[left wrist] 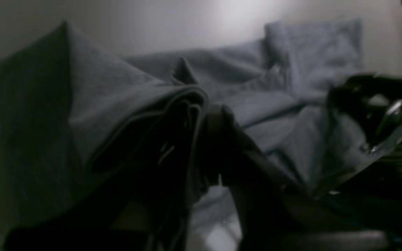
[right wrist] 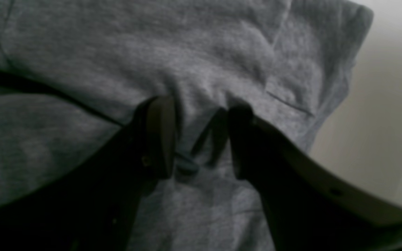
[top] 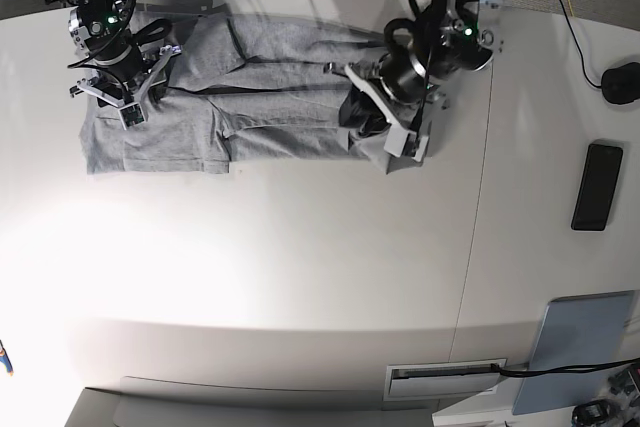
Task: Fold the T-shirt properly
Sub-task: 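Lift the strip end with the left gripper and fold it toward the middle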
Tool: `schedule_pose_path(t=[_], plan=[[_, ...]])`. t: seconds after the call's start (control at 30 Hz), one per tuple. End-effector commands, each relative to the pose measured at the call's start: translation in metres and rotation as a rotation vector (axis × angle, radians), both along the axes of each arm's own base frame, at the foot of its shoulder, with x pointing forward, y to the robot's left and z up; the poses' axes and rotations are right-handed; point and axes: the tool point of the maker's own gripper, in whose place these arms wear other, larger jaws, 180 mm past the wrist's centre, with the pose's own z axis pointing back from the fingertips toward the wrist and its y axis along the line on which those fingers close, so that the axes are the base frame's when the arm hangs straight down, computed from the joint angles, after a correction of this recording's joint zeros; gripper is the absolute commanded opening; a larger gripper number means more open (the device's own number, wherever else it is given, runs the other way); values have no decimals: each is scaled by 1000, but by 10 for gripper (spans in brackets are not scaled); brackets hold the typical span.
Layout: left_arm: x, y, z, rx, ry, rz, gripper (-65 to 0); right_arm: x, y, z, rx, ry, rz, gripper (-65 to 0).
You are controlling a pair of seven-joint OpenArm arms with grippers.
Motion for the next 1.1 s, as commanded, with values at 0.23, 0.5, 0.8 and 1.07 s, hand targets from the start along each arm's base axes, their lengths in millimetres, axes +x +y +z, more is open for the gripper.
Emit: schedule_pose_path(t=[0.23,0.5,0.8,1.07], plan=[[10,-16,14,-133,-25,9,-650,7,-4,9,-17,-35,7,-401],[8,-40,23,-217,-27,-32,-650,7,-4,10,-17,-37,7,-401],[10,-72,40,-193,-132,-112,-415,7,-6,10,-36,-33,8,-401],[21,-70,45,-147,-175,-118,-315,5,-7,8,-38,-22,3,-401]])
